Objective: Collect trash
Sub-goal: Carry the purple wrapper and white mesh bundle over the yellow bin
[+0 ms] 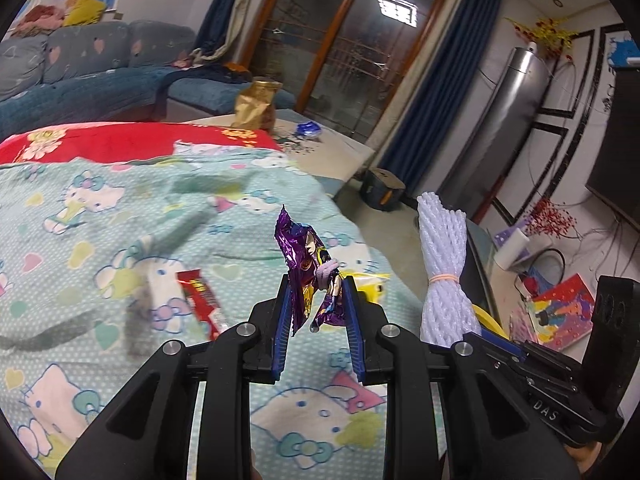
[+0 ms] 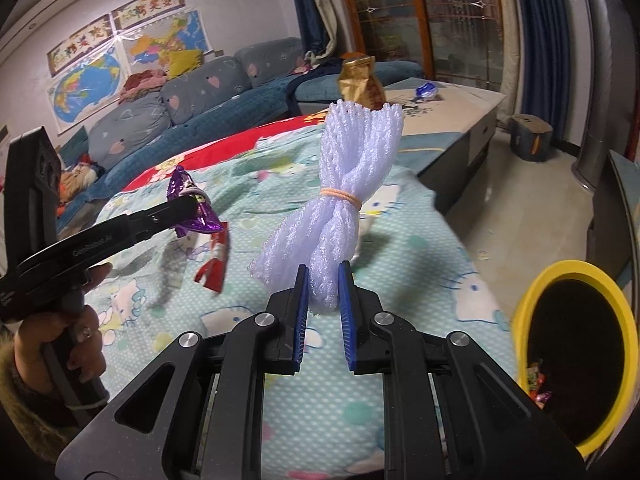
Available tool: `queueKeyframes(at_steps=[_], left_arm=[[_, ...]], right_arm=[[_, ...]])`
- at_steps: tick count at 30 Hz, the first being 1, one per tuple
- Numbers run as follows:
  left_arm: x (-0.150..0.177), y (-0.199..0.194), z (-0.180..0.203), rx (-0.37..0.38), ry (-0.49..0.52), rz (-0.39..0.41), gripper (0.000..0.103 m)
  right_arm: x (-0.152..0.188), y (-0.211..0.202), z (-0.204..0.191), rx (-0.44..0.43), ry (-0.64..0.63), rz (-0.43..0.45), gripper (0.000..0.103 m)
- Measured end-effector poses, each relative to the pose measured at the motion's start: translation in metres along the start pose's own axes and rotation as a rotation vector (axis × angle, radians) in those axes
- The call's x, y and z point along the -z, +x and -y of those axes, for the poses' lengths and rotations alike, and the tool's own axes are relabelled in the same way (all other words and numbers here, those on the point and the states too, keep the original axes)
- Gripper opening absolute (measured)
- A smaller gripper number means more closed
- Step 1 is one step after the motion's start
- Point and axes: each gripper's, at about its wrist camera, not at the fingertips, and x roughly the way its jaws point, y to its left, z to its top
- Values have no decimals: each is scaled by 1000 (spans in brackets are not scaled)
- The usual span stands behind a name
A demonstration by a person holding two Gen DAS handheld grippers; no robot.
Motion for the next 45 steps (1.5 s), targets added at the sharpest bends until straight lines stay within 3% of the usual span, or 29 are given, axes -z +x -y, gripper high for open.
queueKeyframes(at_steps=[19, 45], left_arm=[[9, 18, 59, 112, 109, -42, 24], [23, 33, 107, 200, 209, -85, 24]], right_arm=[[12, -31, 71, 146, 111, 22, 11], [22, -52, 116, 254, 194, 23, 11]])
